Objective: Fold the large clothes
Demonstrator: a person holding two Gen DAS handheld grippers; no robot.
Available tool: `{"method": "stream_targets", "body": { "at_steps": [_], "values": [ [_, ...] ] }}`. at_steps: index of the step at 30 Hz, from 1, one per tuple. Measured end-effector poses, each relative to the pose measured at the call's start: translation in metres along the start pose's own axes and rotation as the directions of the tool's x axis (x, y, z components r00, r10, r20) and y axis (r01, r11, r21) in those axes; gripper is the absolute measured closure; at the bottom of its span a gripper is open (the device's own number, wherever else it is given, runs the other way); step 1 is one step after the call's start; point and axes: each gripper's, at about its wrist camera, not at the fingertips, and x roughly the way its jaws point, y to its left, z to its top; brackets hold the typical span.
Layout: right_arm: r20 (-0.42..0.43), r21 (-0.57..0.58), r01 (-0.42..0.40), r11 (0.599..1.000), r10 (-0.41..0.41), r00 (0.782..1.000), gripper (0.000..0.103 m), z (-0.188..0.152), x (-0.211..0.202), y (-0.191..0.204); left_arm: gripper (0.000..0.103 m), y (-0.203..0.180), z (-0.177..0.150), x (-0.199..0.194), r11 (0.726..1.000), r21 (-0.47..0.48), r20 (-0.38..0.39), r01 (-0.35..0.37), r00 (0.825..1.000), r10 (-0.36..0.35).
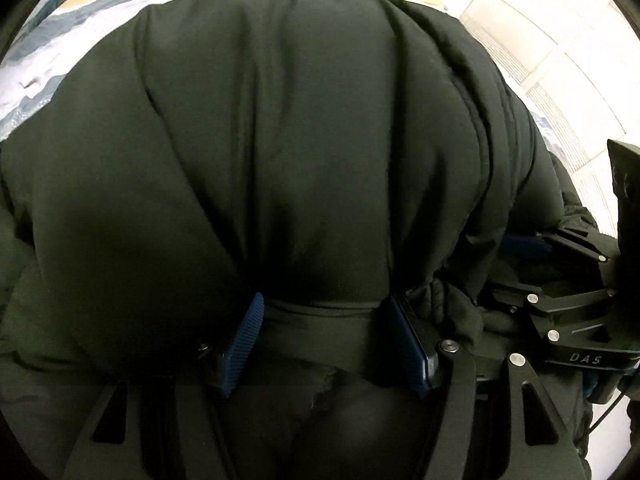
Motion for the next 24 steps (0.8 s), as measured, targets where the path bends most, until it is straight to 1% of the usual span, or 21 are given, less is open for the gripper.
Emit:
{"method": "stream_targets", "body": {
  "at_steps": [3, 6, 10, 12, 13, 15, 16, 18, 21, 24],
  "values": [
    [0.009, -0.005, -0.008, 1.0, 0.008, 1.0, 0.053, 0.0, -0.011, 0.002, 0.04, 0.0, -0.001, -0.015, 1.0, -0.003, 0.005, 0.012, 1.0, -0.012],
    [0.029, -0.012, -0.014, 1.0, 0.014, 0.999, 0.053, 0.001, -0.032, 0.001, 0.04, 0.0, -0.003, -0.039, 1.0, 0.002, 0.036, 0.019, 0.999, -0.019],
    [0.078, -0.037, -0.005, 0.999, 0.008, 0.997, 0.053, 0.004, -0.068, 0.001, 0.04, -0.001, 0.003, -0.08, 0.999, 0.036, 0.13, -0.002, 0.992, -0.003],
    [0.126, -0.041, -0.003, 0.999, 0.008, 0.992, 0.053, 0.009, -0.087, -0.001, 0.038, -0.001, 0.015, -0.094, 0.999, 0.046, 0.178, -0.028, 0.984, 0.02],
    [0.152, -0.04, -0.001, 0.999, 0.007, 0.988, 0.053, 0.017, -0.095, -0.001, 0.037, 0.002, 0.025, -0.098, 0.998, 0.045, 0.199, -0.041, 0.979, 0.032],
    [0.209, -0.039, 0.008, 0.999, 0.001, 0.978, 0.053, 0.035, -0.106, -0.004, 0.033, 0.006, 0.037, -0.098, 0.997, 0.042, 0.227, -0.071, 0.972, 0.06],
    [0.233, -0.038, 0.015, 0.999, -0.005, 0.972, 0.053, 0.044, -0.108, -0.005, 0.032, 0.008, 0.045, -0.096, 0.994, 0.038, 0.249, -0.104, 0.964, 0.091],
    [0.256, -0.033, 0.035, 0.999, -0.026, 0.966, 0.053, 0.059, -0.105, -0.004, 0.03, 0.012, 0.056, -0.089, 0.989, 0.025, 0.269, -0.143, 0.954, 0.131],
    [0.268, -0.016, 0.048, 0.999, -0.042, 0.963, 0.053, 0.075, -0.087, -0.005, 0.029, 0.024, 0.064, -0.07, 0.978, 0.012, 0.263, -0.209, 0.944, 0.199],
    [0.236, -0.005, 0.053, 0.999, -0.05, 0.97, 0.053, 0.076, -0.062, -0.009, 0.026, 0.022, 0.062, -0.048, 0.974, 0.012, 0.24, -0.224, 0.947, 0.215]
  ]
}}
